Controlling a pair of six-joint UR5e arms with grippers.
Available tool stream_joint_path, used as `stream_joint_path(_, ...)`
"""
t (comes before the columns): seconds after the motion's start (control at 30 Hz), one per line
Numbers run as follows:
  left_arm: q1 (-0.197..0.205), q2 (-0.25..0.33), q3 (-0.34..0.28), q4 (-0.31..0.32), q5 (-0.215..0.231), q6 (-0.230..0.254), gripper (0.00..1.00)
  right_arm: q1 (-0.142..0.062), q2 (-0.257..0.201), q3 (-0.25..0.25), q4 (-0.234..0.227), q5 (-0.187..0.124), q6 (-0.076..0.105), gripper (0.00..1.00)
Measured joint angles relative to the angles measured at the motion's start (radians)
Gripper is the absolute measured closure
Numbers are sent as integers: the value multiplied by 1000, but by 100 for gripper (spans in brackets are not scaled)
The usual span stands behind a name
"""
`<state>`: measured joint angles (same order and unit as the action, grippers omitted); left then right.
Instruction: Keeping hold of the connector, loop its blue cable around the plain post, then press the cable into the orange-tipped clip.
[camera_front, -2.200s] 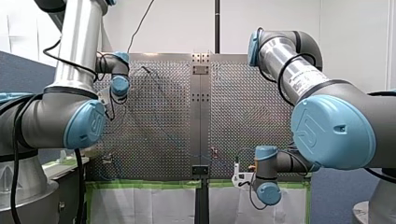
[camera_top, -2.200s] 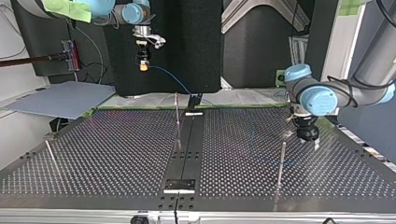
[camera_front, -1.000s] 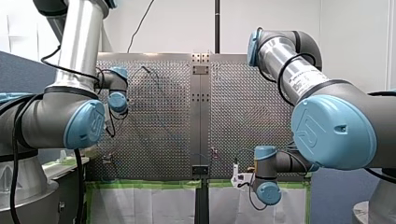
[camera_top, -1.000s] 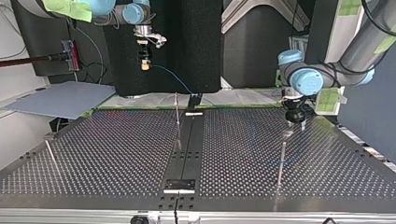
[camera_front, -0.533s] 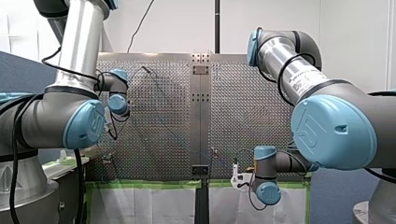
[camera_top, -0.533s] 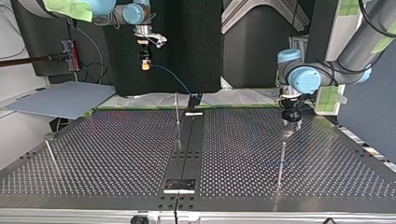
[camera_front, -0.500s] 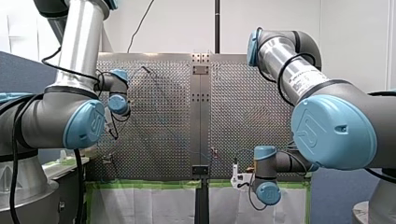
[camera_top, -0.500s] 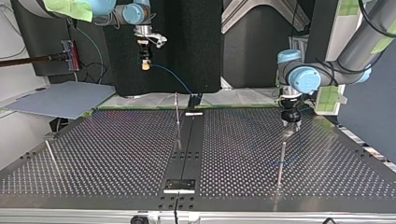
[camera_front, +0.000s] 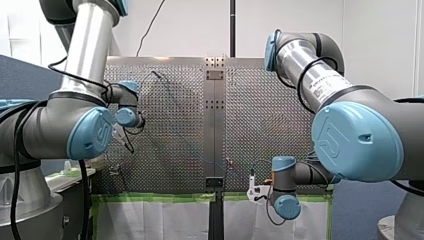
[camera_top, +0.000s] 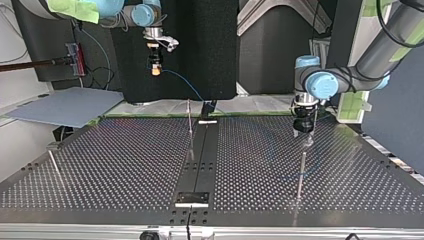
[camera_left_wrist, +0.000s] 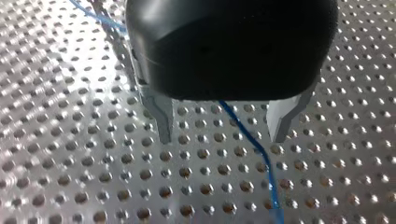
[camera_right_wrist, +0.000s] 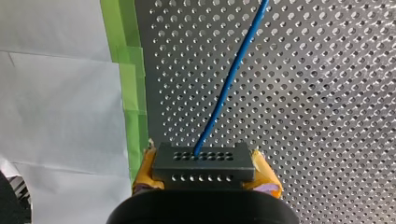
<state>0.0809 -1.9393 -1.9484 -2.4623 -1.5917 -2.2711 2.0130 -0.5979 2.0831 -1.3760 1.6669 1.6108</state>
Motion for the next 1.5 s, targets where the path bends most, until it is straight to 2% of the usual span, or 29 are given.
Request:
stream_joint_path(0.4, 16, -12, -55, 59, -31, 0, 0, 1, 0, 0, -3, -5, 3, 100)
stream_joint_path(0.67, 21, -70, -57, 71, -33, 16, 0, 2, 0, 0, 2, -10, 3, 100)
stream_joint_path(0.83, 28, -91, -58, 31, -78, 45, 0, 2, 0, 0, 3, -10, 3, 100)
stream_joint_path(1.07, 20, -87, -58, -32, -123, 98, 0, 2, 0, 0, 3, -10, 5, 100)
stream_joint_path(1.4, 10, -5, -110, -127, -201, 193, 0, -2, 0, -1, 0, -10, 18, 100)
stream_joint_path(1.5, 15, 24, -104, -156, -216, 222, 0, -4, 0, -1, 2, -10, 24, 100)
